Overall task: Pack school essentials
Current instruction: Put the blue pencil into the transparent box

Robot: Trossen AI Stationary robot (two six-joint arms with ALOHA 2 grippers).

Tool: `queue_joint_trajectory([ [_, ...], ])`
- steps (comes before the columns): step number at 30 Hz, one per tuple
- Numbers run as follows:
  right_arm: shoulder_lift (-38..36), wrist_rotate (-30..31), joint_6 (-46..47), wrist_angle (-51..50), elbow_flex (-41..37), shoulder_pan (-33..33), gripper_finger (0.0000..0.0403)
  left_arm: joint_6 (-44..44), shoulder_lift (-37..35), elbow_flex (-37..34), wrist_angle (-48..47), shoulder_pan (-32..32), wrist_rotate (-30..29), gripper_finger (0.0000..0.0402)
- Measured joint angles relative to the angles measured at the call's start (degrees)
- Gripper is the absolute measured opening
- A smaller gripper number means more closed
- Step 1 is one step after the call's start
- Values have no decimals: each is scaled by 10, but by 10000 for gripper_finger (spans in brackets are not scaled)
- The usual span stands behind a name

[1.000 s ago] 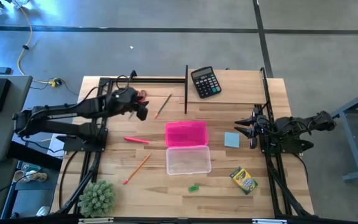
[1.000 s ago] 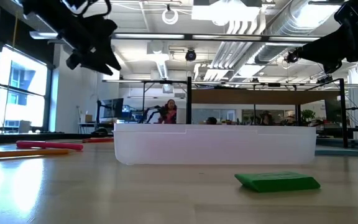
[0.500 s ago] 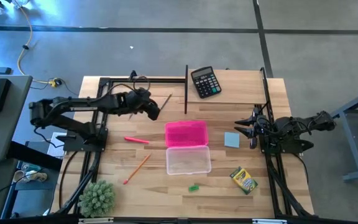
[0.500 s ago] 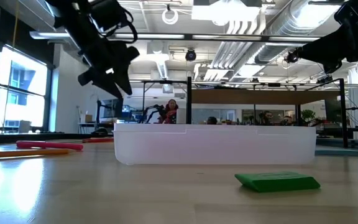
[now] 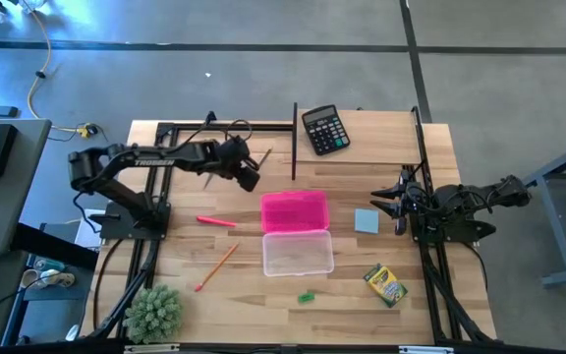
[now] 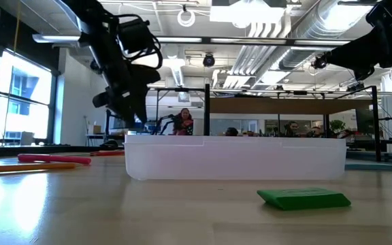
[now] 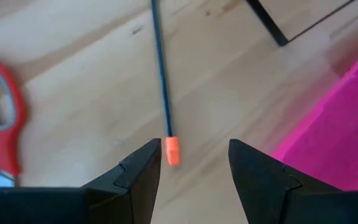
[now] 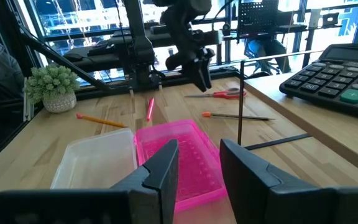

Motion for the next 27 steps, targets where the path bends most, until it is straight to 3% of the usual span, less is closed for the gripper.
queue_joint_trajectory([
  [6,0,0,0,-1,0,0,110,4,19,28,-28,17,5,177],
  [27,0,0,0,-4,0,0,110,0,116,28,-23,17,28,177],
])
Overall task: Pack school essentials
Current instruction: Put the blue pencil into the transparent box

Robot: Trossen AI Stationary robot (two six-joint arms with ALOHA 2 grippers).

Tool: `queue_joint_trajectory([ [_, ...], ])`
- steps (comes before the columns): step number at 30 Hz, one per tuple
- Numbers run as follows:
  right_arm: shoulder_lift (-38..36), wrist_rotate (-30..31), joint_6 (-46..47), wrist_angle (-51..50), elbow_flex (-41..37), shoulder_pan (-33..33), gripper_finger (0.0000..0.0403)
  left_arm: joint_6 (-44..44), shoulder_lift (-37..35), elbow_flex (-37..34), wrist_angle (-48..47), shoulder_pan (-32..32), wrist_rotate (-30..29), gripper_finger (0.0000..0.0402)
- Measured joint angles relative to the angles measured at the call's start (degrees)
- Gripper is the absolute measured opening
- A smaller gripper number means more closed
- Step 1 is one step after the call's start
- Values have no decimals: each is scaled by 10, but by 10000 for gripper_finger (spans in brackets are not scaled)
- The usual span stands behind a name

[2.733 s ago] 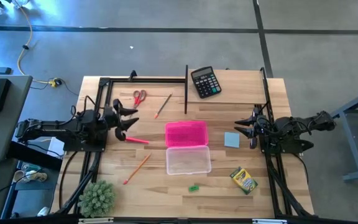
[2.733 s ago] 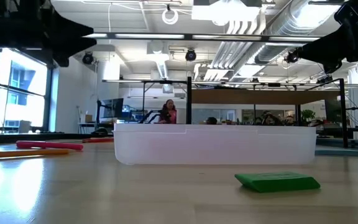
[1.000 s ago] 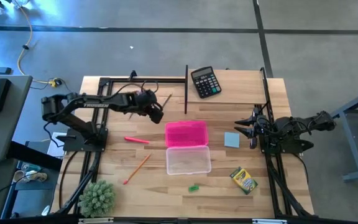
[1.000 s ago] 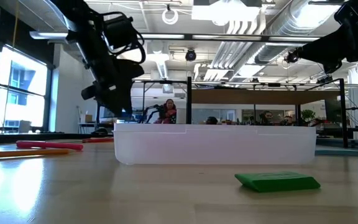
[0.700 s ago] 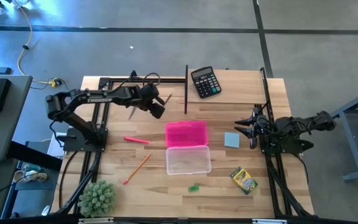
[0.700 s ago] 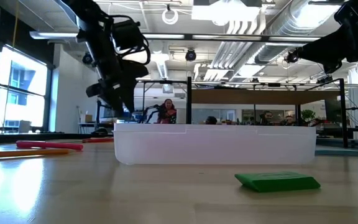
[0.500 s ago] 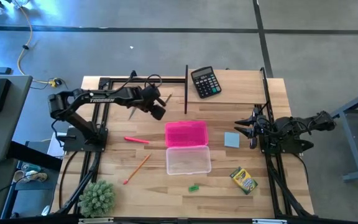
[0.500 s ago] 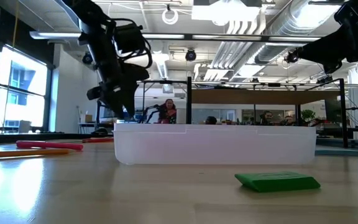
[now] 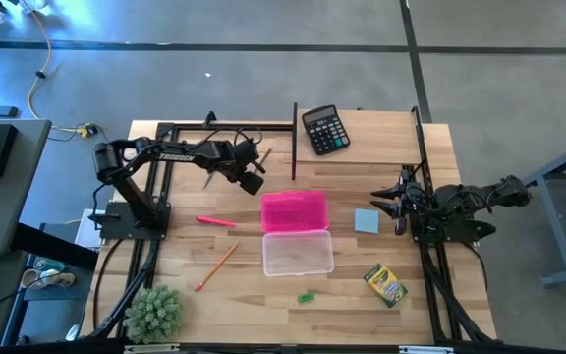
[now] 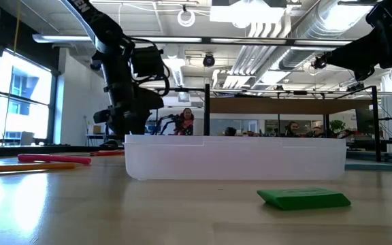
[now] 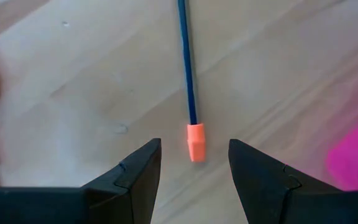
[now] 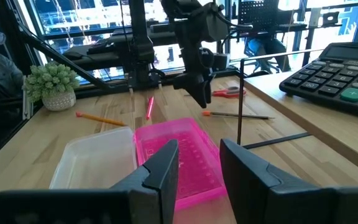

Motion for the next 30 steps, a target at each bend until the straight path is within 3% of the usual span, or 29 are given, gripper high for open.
queue_joint_trajectory([
  [30,0,0,0,0,0,0,110,6,25,0,20,2,-11,175],
])
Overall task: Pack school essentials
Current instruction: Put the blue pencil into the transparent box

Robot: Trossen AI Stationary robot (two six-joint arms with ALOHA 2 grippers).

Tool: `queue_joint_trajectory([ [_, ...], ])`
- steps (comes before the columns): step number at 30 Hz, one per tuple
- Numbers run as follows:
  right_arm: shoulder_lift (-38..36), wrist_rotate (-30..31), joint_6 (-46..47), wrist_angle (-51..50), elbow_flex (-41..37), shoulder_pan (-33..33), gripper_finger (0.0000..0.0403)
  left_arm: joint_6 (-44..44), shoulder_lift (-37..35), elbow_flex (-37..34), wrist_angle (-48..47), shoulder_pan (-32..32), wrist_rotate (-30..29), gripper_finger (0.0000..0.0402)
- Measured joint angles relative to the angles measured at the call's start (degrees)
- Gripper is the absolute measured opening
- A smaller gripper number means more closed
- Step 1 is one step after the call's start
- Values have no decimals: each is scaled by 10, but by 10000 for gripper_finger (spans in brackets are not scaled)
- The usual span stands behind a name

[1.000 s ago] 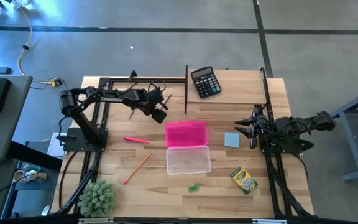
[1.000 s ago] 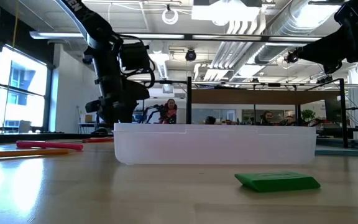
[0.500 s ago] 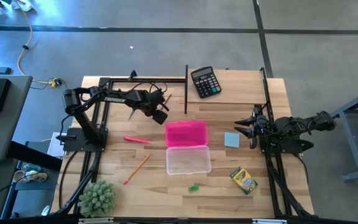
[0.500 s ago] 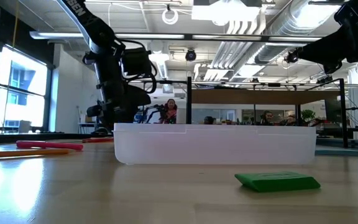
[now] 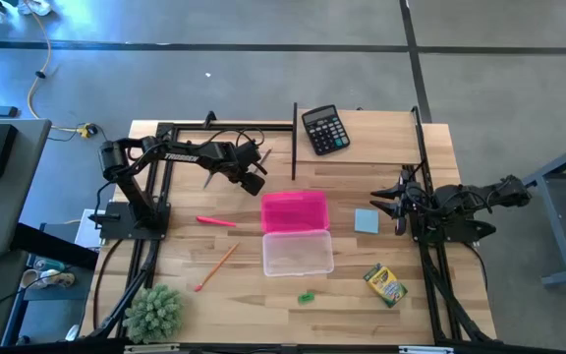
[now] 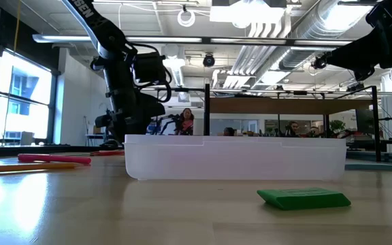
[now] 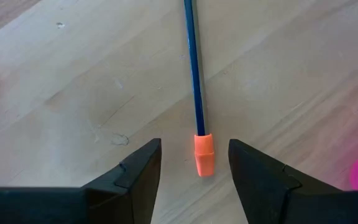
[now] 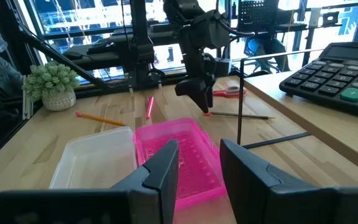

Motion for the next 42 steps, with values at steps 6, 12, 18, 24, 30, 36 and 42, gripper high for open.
queue_joint_trajectory([
  [6,0,0,0,0,0,0,110,0,19,0,-1,-4,-2,157],
  [12,0,0,0,0,0,0,110,4,40,3,0,-4,-8,145],
  [18,0,0,0,0,0,0,110,4,35,2,3,-4,-13,129],
  [24,0,0,0,0,0,0,110,8,36,1,7,-9,-20,89],
  [30,0,0,0,0,0,0,110,20,36,1,12,-11,-21,46],
  [36,0,0,0,0,0,0,110,25,36,1,12,-11,-21,26],
  [42,0,0,0,0,0,0,110,27,37,1,12,-11,-15,29],
])
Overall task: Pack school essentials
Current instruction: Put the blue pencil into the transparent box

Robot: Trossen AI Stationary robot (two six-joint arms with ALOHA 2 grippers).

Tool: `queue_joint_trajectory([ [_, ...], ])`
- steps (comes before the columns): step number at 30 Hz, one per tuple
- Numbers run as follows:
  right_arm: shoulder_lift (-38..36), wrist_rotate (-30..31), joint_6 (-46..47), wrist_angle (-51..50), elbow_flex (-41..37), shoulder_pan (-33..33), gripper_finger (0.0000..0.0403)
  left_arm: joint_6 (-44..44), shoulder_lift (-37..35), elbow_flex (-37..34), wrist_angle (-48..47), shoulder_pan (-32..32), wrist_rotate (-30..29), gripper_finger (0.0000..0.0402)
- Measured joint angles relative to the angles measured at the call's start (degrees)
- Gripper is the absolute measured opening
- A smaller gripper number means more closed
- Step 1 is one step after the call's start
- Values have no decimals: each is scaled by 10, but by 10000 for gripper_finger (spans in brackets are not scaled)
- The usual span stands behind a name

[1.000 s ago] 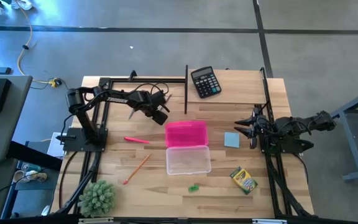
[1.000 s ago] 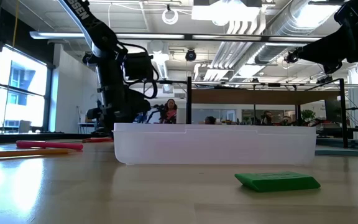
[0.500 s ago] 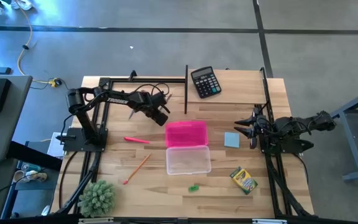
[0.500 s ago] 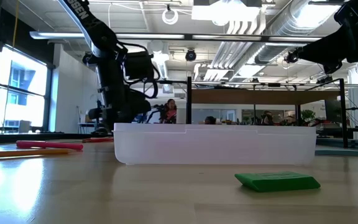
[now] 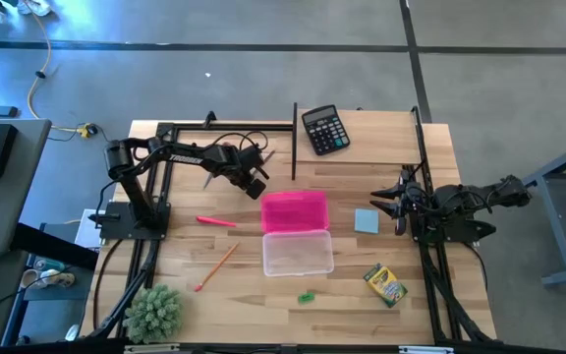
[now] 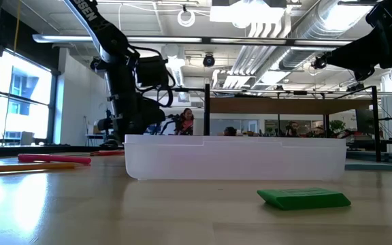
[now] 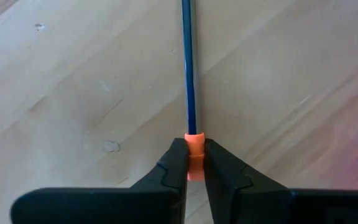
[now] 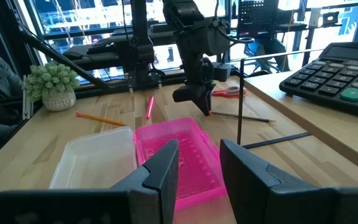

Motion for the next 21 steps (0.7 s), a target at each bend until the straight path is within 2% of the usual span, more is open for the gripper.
queue_joint_trajectory([
  [8,0,0,0,0,0,0,110,9,-18,-2,-6,2,2,25],
  [21,0,0,0,0,0,0,110,18,-109,-2,-77,15,-12,28],
])
